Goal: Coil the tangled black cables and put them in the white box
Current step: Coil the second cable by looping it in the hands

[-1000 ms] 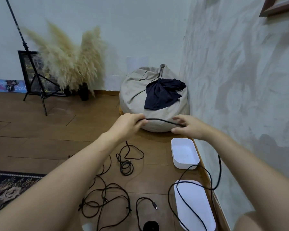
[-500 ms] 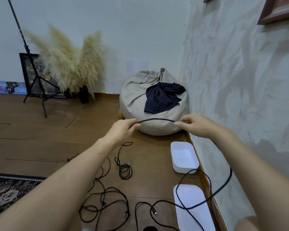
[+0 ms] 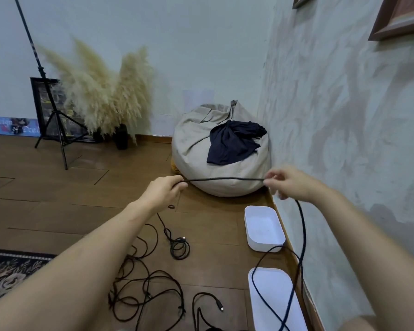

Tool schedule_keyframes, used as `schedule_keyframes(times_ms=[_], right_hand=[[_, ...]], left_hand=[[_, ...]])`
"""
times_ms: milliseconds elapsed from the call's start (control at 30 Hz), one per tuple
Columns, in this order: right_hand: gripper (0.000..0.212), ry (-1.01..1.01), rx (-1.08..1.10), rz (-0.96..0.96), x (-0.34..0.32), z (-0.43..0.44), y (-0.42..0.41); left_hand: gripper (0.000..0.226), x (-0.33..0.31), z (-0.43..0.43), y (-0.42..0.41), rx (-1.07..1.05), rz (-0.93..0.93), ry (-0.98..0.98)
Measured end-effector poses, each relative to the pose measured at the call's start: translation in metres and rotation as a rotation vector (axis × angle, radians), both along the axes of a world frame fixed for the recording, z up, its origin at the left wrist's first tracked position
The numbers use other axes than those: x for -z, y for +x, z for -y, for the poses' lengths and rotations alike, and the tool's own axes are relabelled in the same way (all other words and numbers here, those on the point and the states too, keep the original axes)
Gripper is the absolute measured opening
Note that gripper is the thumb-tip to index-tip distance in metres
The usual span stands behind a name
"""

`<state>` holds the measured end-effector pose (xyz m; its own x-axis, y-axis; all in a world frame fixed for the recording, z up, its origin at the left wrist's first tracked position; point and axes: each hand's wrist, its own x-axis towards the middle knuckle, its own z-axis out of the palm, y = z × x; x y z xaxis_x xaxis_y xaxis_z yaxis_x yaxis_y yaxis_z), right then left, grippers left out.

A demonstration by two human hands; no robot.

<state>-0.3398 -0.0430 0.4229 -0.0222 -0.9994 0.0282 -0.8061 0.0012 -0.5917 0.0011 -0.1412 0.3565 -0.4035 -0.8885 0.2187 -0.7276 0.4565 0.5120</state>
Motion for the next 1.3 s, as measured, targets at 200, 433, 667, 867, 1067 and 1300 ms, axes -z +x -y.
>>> schedule_keyframes(times_ms=[200,433,667,867,1067,1300], right_hand=[[0.062,0.025,-0.136,-0.065,0.022,0.01,0.048],[0.027,-0.238,-0.107,-0.146,0.008,0.012,0.054],[0.034,-0.044,-0.09,-0.101,0.005,0.006,0.029],[0.036,-0.276,-0.162,-0.111,-0.005,0.008,0.059],[0.02,-0.271,0.154,-0.093,-0.011,0.0,-0.008],[0.049,-0.019,-0.164,-0.022,0.007,0.006,0.054]], left_hand=[[0.029,-0.017,-0.02,-0.045,0.188,0.041,-0.19],[0.031,-0.011,-0.016,-0.038,0.161,-0.043,-0.114],[0.032,-0.019,-0.02,-0.041,0.16,-0.078,-0.185],[0.029,-0.029,-0.03,-0.062,0.24,-0.144,-0.223],[0.033,-0.009,-0.002,-0.008,-0.016,-0.164,0.043],[0.033,-0.026,-0.032,-0.06,0.216,0.004,-0.203]])
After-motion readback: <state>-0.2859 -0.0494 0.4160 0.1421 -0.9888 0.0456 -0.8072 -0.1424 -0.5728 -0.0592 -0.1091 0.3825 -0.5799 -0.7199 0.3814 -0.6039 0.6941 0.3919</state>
